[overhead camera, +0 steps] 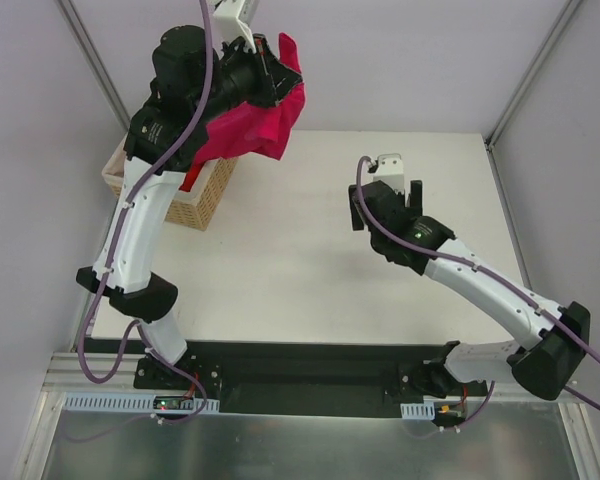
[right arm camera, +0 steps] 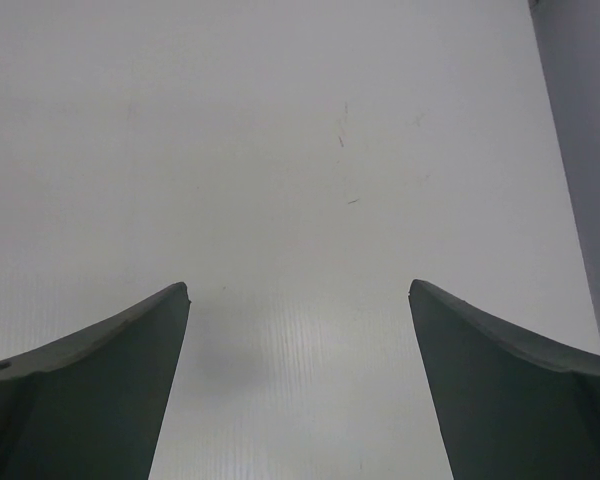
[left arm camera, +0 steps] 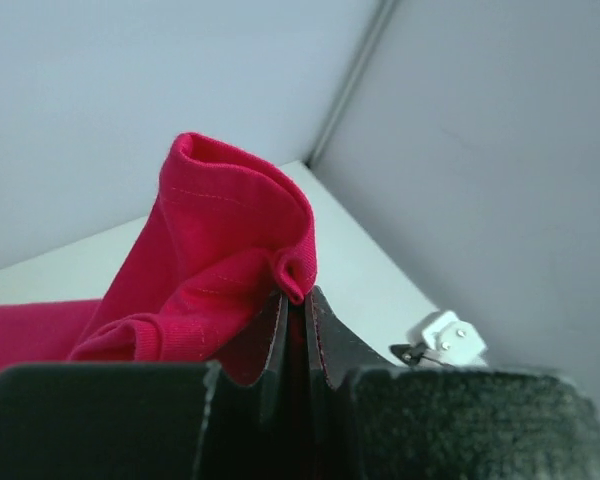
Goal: Fold and stack the t-shirts
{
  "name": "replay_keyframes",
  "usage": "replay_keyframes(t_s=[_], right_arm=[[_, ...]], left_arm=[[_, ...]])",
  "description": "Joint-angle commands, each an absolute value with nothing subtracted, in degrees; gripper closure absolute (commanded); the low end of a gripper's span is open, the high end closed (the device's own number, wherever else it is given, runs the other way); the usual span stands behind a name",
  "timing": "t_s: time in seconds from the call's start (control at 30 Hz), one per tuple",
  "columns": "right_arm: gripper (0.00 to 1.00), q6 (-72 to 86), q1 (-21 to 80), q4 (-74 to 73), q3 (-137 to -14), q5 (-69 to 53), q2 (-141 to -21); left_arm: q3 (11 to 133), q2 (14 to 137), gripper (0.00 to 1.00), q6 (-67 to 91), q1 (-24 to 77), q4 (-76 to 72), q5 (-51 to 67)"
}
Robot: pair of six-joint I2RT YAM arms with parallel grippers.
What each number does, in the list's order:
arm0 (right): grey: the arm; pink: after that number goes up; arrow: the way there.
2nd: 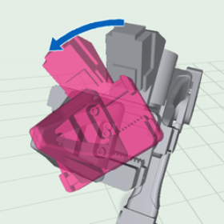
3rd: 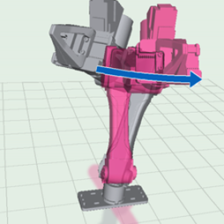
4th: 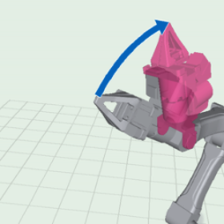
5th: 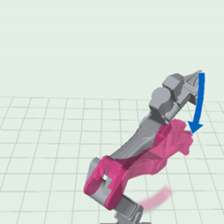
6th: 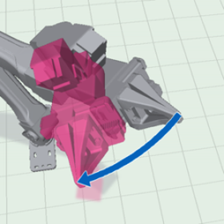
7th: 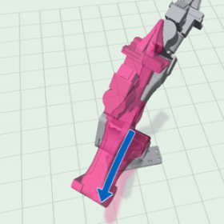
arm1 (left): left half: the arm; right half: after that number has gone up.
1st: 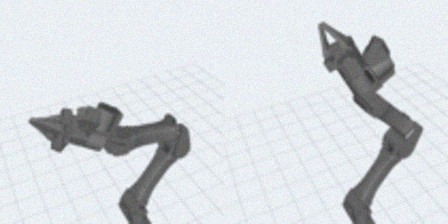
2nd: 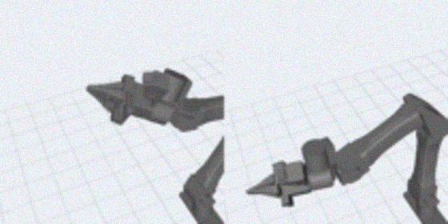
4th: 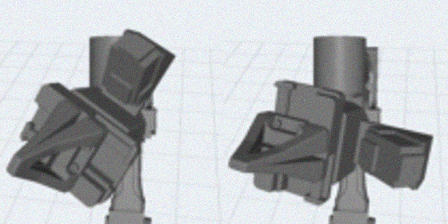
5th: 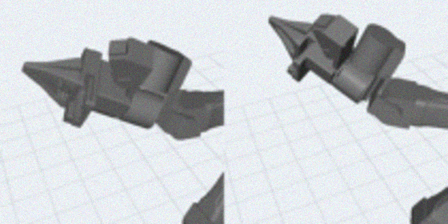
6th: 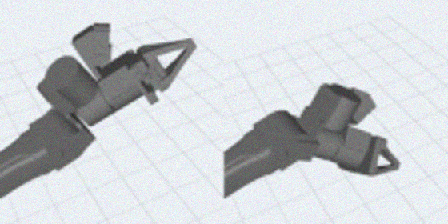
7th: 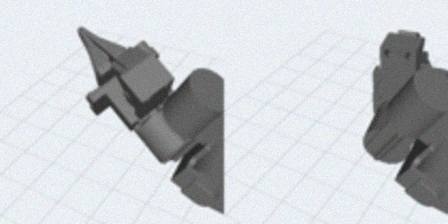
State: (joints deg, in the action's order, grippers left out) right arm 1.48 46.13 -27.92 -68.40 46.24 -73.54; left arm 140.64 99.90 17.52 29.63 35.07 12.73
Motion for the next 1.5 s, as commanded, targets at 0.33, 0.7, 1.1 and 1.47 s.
replay_keyframes(t_s=[0.33, 0.7, 1.1, 1.47], right_arm=[[0.04, 17.29, 45.10, -45.15, -70.04, 73.29, -65.39], [0.04, 18.02, 38.67, -50.54, -69.87, 71.20, -60.64], [0.04, 13.36, 38.76, -46.33, -69.00, 66.53, -62.05], [0.04, 12.22, 39.02, -43.68, -68.47, 63.37, -64.69]], left_arm=[[121.01, 101.59, 1.00, 21.27, 53.51, 15.74, 32.16], [97.77, 103.71, 0.96, 21.62, 57.32, 1.25, 19.53], [96.84, 103.89, 0.01, 16.88, 39.22, 3.95, 12.30], [108.72, 110.73, 0.01, 15.64, 24.97, 12.56, 9.22]])
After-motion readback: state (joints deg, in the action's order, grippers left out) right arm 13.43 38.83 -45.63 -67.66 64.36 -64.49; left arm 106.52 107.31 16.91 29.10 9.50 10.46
